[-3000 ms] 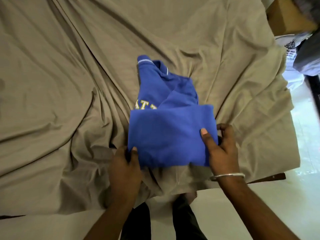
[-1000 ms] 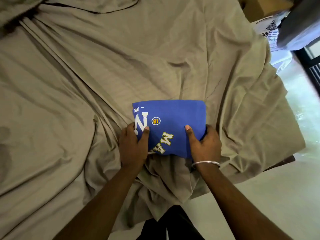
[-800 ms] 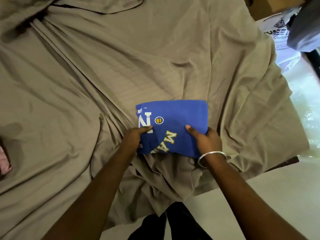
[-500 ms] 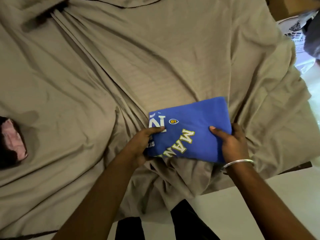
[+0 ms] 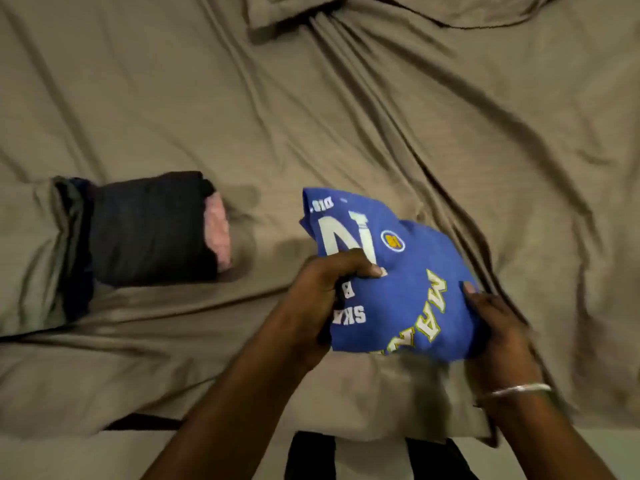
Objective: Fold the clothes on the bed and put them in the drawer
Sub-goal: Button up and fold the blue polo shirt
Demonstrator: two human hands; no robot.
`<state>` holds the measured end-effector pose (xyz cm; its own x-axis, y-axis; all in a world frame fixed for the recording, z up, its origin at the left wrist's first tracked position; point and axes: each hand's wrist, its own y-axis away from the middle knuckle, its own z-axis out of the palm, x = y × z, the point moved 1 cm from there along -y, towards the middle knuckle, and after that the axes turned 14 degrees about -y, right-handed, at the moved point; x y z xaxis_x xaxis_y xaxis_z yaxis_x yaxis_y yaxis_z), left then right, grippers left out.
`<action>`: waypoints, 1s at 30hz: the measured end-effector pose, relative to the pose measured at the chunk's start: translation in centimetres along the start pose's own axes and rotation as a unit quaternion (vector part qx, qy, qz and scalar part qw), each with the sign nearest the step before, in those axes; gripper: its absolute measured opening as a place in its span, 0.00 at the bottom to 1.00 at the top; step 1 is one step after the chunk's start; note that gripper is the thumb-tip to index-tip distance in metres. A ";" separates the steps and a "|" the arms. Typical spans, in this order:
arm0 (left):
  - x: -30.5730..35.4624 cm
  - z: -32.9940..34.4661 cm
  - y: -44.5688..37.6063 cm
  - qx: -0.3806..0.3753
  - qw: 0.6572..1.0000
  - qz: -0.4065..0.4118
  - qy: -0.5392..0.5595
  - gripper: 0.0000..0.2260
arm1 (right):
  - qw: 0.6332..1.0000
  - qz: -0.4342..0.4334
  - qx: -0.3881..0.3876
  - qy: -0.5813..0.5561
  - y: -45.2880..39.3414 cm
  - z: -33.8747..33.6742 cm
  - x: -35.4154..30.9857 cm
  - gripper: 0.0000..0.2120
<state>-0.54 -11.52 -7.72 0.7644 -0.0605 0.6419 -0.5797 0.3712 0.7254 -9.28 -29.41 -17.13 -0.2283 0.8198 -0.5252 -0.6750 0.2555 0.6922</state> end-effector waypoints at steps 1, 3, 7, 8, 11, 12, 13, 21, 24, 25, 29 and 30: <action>1.3 -2.8 1.6 0.006 0.999 0.028 -0.014 0.12 | 0.995 0.066 -0.051 -0.056 -0.1 3.1 2.7 0.34; 3.7 -5.0 3.6 0.005 0.997 0.070 -0.034 0.13 | 0.975 0.139 -0.124 -0.118 -1.3 5.4 5.5 0.31; 6.3 -15.1 6.3 0.069 0.990 0.109 -0.058 0.09 | 0.927 0.209 -0.267 -0.162 -3.1 14.4 11.9 0.27; 6.5 -18.0 6.5 0.096 0.987 0.112 -0.067 0.09 | 0.918 0.225 -0.279 -0.168 -3.2 16.9 12.8 0.29; 6.9 -27.0 5.8 0.179 0.977 0.089 -0.070 0.08 | 0.958 0.095 -0.266 -0.060 -4.5 23.2 15.0 0.33; 6.8 -29.7 5.4 0.198 0.975 0.077 -0.060 0.10 | 0.962 0.064 -0.264 -0.028 -4.7 25.2 15.8 0.31; 6.6 -32.2 4.8 0.211 0.974 0.070 -0.048 0.12 | 0.965 0.048 -0.258 -0.010 -5.1 26.5 16.7 0.29; 1.0 -36.1 -0.8 0.504 0.826 0.081 -0.241 0.22 | 0.989 -0.036 -0.087 0.116 -7.8 26.9 24.3 0.21; 0.7 -33.8 -0.6 0.545 0.629 0.241 -0.500 0.32 | 0.980 -0.087 -0.088 0.153 -7.3 26.5 24.5 0.25; 0.6 -33.1 -0.9 0.517 0.617 0.254 -0.536 0.31 | 0.975 -0.093 -0.099 0.178 -7.0 26.5 24.6 0.22; -2.2 -32.8 -3.7 0.420 0.613 0.178 -0.645 0.27 | 0.944 -0.148 -0.035 0.293 -6.6 26.2 24.2 0.13; -2.6 -33.0 -4.1 0.414 0.606 0.162 -0.660 0.27 | 0.918 -0.164 -0.026 0.361 -6.5 25.9 24.0 0.14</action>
<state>9.14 17.73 -20.58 -0.0010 -0.9996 0.0269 -0.9994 0.0019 0.0333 7.79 1.82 -21.45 -0.3997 0.1451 -0.9051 -0.8190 0.3868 0.4237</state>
